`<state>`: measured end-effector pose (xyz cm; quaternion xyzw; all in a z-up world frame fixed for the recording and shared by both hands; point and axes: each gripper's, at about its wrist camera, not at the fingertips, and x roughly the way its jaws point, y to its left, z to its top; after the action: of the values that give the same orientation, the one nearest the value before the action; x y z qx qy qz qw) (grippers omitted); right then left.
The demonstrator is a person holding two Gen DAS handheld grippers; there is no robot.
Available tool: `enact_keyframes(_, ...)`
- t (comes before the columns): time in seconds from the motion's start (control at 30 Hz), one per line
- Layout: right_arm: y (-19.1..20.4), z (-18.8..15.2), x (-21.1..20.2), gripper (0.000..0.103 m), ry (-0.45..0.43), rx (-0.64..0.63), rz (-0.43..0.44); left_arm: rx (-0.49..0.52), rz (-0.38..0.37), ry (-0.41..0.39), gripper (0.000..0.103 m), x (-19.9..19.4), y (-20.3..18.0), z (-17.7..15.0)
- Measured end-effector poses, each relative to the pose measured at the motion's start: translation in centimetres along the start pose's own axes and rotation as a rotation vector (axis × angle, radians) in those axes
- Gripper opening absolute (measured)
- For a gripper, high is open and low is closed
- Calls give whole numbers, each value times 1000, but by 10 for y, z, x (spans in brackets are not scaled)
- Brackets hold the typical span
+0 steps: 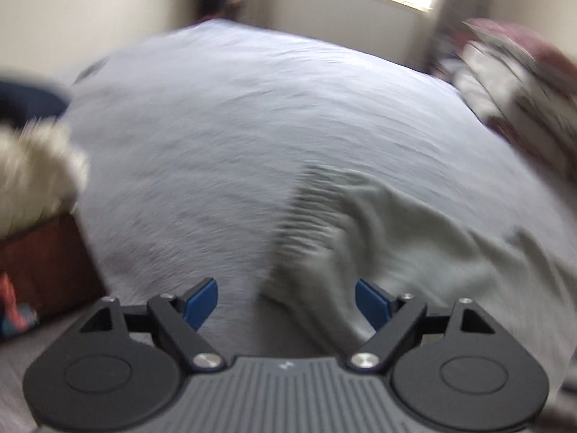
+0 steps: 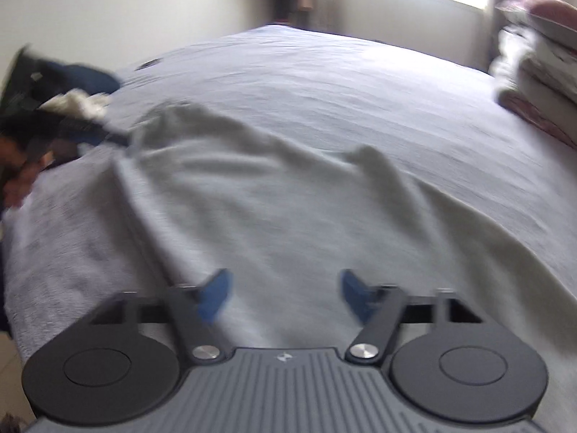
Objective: Fold clothes
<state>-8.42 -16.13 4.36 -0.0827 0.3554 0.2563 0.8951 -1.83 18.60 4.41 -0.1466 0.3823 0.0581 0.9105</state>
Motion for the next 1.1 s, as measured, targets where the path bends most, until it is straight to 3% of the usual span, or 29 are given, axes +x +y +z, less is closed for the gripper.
enact_keyframes(0.1,19,5,13,38,18,-53,46,-112,-64,61,85,13,19,-1)
enact_keyframes(0.13,25,6,17,38,25,-70,61,-118,-76,61,85,15,18,-1)
enact_keyframes(0.3,43,11,34,34,59,-107,82,-39,-75,40,85,29,0,-2)
enact_keyframes(0.33,44,11,37,30,66,-106,82,-26,-73,38,82,32,-3,-2)
enact_keyframes(0.37,44,12,38,20,72,-101,90,-20,-77,31,79,32,-5,-1)
enact_keyframes(0.4,45,13,39,16,75,-94,95,-13,-81,24,67,33,-6,-1)
enact_keyframes(0.5,46,14,39,11,79,-85,100,10,-70,16,60,29,-9,2)
enact_keyframes(0.8,48,12,26,7,61,-100,145,14,-80,-1,48,24,-6,10)
enact_keyframes(0.97,46,11,29,7,72,-92,164,1,-83,11,48,25,-3,9)
enact_keyframes(1.1,35,16,18,6,32,-34,195,15,-79,3,48,24,-4,8)
